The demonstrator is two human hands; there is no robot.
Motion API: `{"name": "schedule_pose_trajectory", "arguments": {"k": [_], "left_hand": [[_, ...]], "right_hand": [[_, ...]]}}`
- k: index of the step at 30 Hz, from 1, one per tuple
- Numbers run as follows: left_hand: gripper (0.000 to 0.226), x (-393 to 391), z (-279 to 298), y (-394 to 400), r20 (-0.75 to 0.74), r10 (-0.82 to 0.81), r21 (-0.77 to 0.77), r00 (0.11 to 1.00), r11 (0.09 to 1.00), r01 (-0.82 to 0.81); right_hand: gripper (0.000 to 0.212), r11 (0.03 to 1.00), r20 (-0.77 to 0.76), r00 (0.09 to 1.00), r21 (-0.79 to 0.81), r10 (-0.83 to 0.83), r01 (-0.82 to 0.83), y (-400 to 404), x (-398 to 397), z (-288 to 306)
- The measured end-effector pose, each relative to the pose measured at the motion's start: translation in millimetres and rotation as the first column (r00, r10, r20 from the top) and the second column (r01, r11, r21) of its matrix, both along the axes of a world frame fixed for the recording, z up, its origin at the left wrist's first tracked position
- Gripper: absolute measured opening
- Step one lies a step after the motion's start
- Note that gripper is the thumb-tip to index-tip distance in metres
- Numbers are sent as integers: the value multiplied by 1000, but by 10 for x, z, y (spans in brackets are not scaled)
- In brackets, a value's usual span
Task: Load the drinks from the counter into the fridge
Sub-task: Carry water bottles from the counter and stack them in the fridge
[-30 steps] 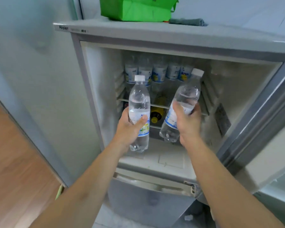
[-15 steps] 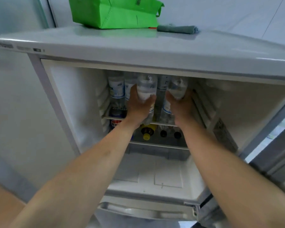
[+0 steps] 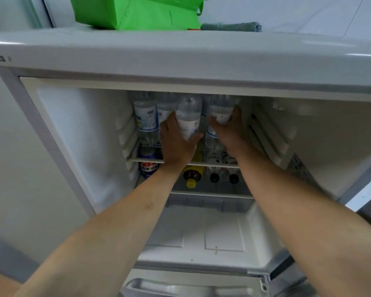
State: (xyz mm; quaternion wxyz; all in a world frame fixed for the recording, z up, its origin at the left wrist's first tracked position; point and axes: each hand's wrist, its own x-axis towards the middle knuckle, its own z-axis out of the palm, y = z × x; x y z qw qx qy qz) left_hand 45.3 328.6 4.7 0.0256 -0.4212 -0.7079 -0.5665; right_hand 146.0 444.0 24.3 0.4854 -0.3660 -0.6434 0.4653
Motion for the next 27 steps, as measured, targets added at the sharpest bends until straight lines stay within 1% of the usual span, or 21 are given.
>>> {"name": "schedule_pose_trajectory", "arguments": {"k": [2,4,6,10,13,16,18,22,27], "left_hand": [[91,-44,-28,-41,-57,83,-52,995,995,-86],[91,-57,-38,-47,-28,80,-75,996,994,-82],[86,-43,-44,-5,-11,102,-93,995,990,-103],[72,-4,-71,111,19,127,-122,992,985,-124],[66,17,-81,155,62,142,-122,988,983,-134],[63,44,-69,177,82,160,-96,984,984,-153],[60,43,-72,188,86,155,-91,984,985,-147],[60,24,-77,211,63,147,-145,987,980,-137],[60,36,-71,229,90,119,-161,989,981,-104]], "right_hand": [[73,998,120,992,40,-50,46,-3,71,-116],[73,996,267,959,50,-90,79,3,115,-254],[73,998,322,944,21,-69,66,3,108,-343],[72,998,347,936,17,-61,59,29,35,-321],[72,998,380,923,26,-59,54,84,-31,-275],[70,999,340,939,24,-47,41,116,-93,-261],[64,999,335,942,4,-36,36,132,-126,-271],[53,998,362,931,9,-58,58,191,-144,-279],[54,999,373,927,0,-43,46,243,-153,-276]]}}
